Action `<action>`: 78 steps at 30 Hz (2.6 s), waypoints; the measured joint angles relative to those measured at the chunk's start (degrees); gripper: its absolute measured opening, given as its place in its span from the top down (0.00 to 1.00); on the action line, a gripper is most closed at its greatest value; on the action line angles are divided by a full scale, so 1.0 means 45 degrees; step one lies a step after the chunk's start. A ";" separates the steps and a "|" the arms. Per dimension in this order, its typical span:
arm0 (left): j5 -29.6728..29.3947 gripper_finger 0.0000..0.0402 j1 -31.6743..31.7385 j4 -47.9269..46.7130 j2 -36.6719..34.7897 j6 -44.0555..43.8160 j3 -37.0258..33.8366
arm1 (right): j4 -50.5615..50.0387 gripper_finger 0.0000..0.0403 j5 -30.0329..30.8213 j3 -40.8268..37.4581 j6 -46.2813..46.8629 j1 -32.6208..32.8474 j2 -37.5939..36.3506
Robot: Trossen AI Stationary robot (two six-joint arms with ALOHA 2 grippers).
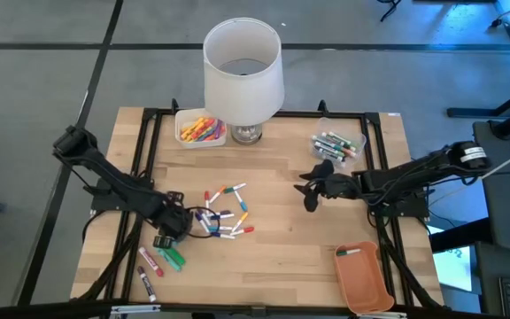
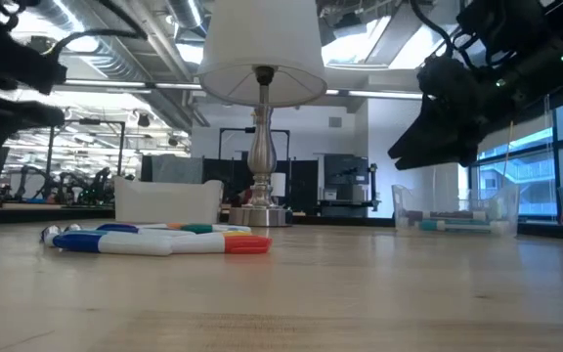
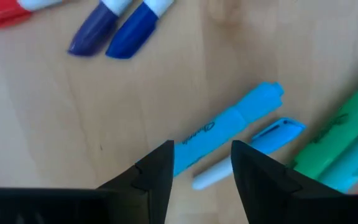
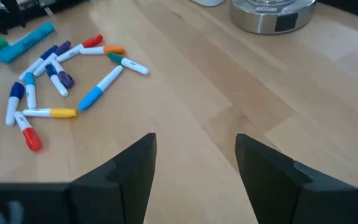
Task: Pick & Place Markers
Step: Put the light blue highlighter into the white bin, then put the green highlighter into the white bin
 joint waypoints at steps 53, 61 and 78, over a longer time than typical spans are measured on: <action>-1.0110 0.69 1.2494 0.5290 0.0865 0.7884 0.0648 | 0.1164 0.46 -0.1127 0.0005 -0.0186 -0.0010 0.0070; -0.8682 0.56 1.2662 0.2821 0.0777 0.5233 0.0959 | 0.0950 0.46 -0.1161 0.0005 0.0413 -0.0010 0.0070; 0.1928 0.69 0.3066 -0.2912 0.0719 -0.1947 0.1479 | 0.0717 0.46 -0.2154 0.0223 0.0386 -0.0005 0.0065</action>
